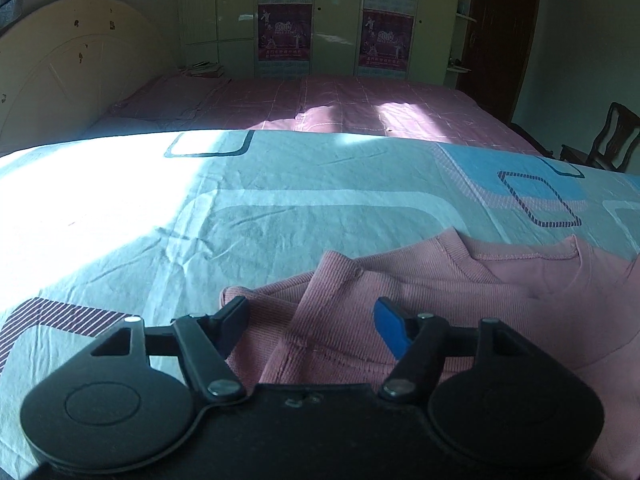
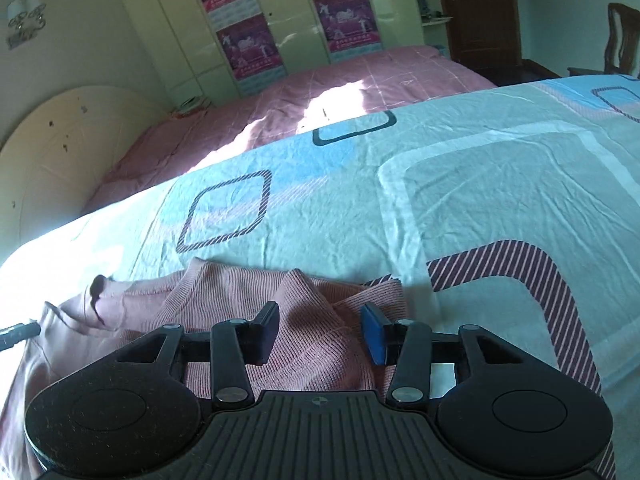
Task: Fold small clothes
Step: 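Lift the held hem with both tools and fold it toward the collar, then lower the hem onto the collar and open both tools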
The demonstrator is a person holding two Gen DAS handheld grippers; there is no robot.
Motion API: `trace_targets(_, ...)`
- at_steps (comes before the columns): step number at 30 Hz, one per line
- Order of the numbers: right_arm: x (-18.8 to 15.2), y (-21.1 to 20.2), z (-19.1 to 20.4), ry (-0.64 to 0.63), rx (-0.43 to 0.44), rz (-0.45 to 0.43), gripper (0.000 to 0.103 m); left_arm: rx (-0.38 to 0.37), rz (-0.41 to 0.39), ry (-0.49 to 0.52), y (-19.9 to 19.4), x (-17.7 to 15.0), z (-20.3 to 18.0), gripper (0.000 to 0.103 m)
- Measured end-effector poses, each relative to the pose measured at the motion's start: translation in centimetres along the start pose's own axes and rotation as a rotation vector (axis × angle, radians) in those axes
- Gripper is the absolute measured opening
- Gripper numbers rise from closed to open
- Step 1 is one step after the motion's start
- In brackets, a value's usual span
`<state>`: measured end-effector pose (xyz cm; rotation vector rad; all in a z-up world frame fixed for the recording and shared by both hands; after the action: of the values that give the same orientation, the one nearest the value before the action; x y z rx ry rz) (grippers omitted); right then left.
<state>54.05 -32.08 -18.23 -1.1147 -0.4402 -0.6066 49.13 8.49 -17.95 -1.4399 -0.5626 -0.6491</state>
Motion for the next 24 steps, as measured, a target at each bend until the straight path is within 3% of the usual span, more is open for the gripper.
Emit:
trace_targets(4, -0.1, 1.7, 0.3, -0.084, 0.037, 0.051, 0.046, -0.052, 0.033, 0.044, 1.6, -0.1, -0.3, 0.062)
trace_targets(5, -0.2, 2.1, 0.4, -0.115, 0.035, 0.064, 0.046, -0.064, 0.037, 0.05, 1.8, -0.1, -0.3, 0.056)
trace_targets(7, -0.5, 2.6, 0.9, -0.173, 0.042, 0.082, 0.046, -0.098, 0.038, 0.047, 1.8, -0.1, -0.4, 0.042)
trace_targets(9, -0.9, 2.4, 1.6, -0.237, 0.061, 0.093, 0.027, -0.093, 0.019, 0.056, 1.5, 0.0, -0.7, 0.008)
trace_targets(10, -1.1, 2.3, 1.8, -0.257, 0.061, 0.094, 0.011, -0.088, 0.005, 0.064, 1.2, 0.0, -0.8, 0.006)
trace_targets(14, -1.4, 1.4, 1.9, -0.281, 0.071, 0.055, 0.009, -0.088, -0.084, 0.023, -1.0, 0.1, -0.4, 0.005)
trace_targets(20, 2.1, -2.1, 1.7, -0.124, 0.043, -0.205, 0.008, 0.012, -0.237, -0.077, -3.4, 1.4, 0.8, 0.004)
trace_targets(22, 2.2, -1.3, 2.2, -0.152, -0.002, -0.214, 0.008, 0.054, -0.248, -0.116, -3.0, 1.6, 1.0, 0.004)
trace_targets(24, 1.6, 0.6, 2.0, -0.157, -0.059, -0.164, 0.008, 0.094, -0.192, -0.095, -1.3, 1.2, 0.6, 0.004)
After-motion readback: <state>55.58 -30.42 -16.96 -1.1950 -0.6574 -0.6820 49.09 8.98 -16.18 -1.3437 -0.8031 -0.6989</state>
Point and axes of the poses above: each gripper's, at about its wrist camera, not at the fingertips, and y roughly the way its jaws point, z to its left, x to its top, the point moved 5 cm from there along y, roughly the way its jaws point, and after that the axes turned 6 degrees about y, right-handed, at the moved point
